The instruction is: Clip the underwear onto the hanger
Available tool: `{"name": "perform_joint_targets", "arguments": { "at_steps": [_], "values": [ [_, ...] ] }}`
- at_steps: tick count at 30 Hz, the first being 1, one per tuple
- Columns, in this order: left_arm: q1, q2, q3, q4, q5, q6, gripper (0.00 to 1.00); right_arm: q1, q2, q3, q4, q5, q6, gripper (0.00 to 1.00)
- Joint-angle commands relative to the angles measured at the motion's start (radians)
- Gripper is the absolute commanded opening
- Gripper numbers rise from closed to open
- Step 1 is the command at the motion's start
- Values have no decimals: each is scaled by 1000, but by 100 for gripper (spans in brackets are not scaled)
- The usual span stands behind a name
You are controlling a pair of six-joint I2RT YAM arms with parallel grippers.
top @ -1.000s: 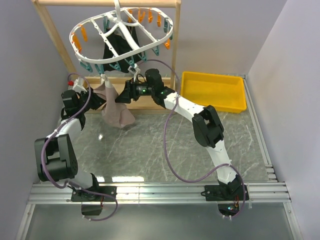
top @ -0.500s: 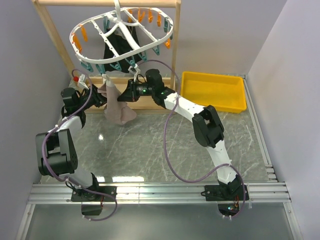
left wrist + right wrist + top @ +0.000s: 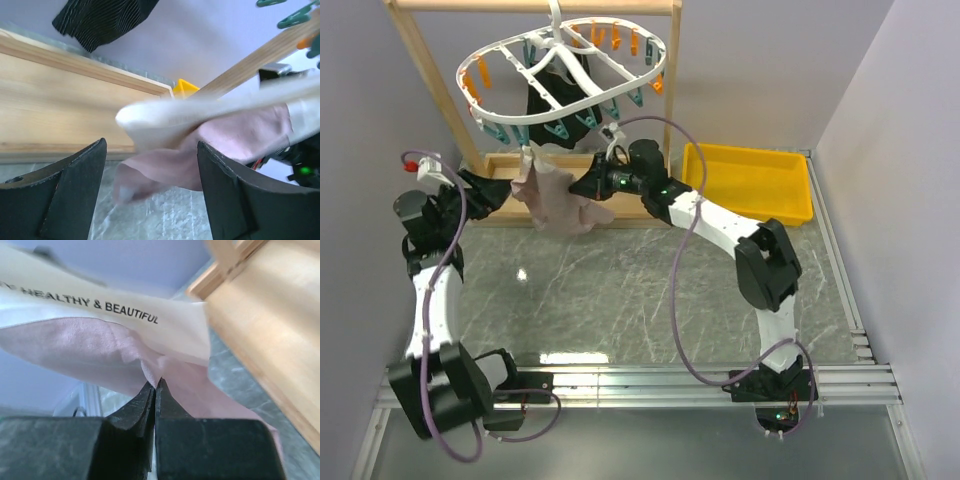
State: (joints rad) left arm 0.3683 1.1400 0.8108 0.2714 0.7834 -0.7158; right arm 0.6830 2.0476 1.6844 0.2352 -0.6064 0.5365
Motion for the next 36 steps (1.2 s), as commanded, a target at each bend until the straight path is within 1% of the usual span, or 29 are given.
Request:
{"name": "perform_joint_targets", "arguments": {
  "at_steps": [1, 2, 3, 4, 5, 8, 9, 10, 11, 12, 13, 14, 15, 17, 20, 21, 23, 24, 25, 26, 27, 28, 31, 34, 36],
  "values": [
    [23, -146, -22, -170, -44, 107, 79, 16, -133, -83, 79, 189, -4, 0],
    [29, -173, -25, -237, -42, 122, 79, 29, -159, -100, 82, 212, -9, 0],
    [31, -227, -28, -263, -41, 124, 79, 38, -173, -117, 81, 235, -15, 0],
    [31, -250, -30, -274, -24, 121, 78, 46, -187, -149, 81, 294, -32, 0],
    [31, -273, -32, -320, -10, 104, 78, 56, -214, -167, 85, 324, -44, 0],
    [23, -361, -62, -325, 28, 40, 77, 101, -271, -241, 114, 462, -104, 0],
    [14, -394, -67, -352, 28, 42, 77, 127, -282, -253, 128, 494, -122, 0],
    [-8, -407, -68, -382, 28, 50, 77, 138, -291, -273, 131, 564, -156, 0],
    [-12, -439, -65, -467, 16, 79, 77, 150, -299, -279, 136, 589, -170, 0],
    [-14, -457, -73, -497, 11, 87, 77, 159, -300, -284, 138, 603, -181, 0],
    [-14, -476, -73, -517, 7, 98, 77, 179, -302, -291, 141, 675, -208, 0],
    [-14, -499, -68, -527, 13, 101, 77, 187, -308, -299, 151, 703, -230, 0],
    [-14, -505, -59, -546, 8, 101, 77, 194, -313, -311, 191, 738, -269, 0],
    [-14, -508, -42, -534, 20, 87, 76, 225, -325, -339, 225, 811, -309, 0],
    [-41, -488, -15, -476, 11, 58, 75, 265, -333, -361, 289, 870, -397, 0],
    [-49, -467, -6, -460, 4, 55, 73, 276, -333, -365, 326, 872, -449, 0],
    [-86, -439, -2, -420, -12, 44, 67, 314, -328, -380, 370, 887, -518, 0],
    [-104, -428, -2, -408, -22, 47, 67, 325, -325, -390, 413, 898, -596, 0],
    [-152, -419, 1, -402, -45, 52, 67, 338, -319, -391, 430, 902, -630, 0],
    [-172, -399, -1, -387, -55, 52, 67, 358, -311, -394, 446, 905, -664, 0],
    [-189, -390, -1, -368, -64, 46, 67, 369, -305, -399, 484, 921, -731, 0],
    [-225, -379, 1, -348, -79, 38, 69, 378, -293, -403, 504, 924, -762, 0],
    [-275, -321, 36, -322, -159, 27, 69, 403, -285, -433, 598, 941, -863, 0],
    [-308, -278, 54, -279, -217, -20, 70, 421, -273, -453, 667, 951, -951, 0],
    [-319, -260, 57, -221, -225, -50, 70, 431, -268, -463, 705, 947, -1016, 0]
  ]
}}
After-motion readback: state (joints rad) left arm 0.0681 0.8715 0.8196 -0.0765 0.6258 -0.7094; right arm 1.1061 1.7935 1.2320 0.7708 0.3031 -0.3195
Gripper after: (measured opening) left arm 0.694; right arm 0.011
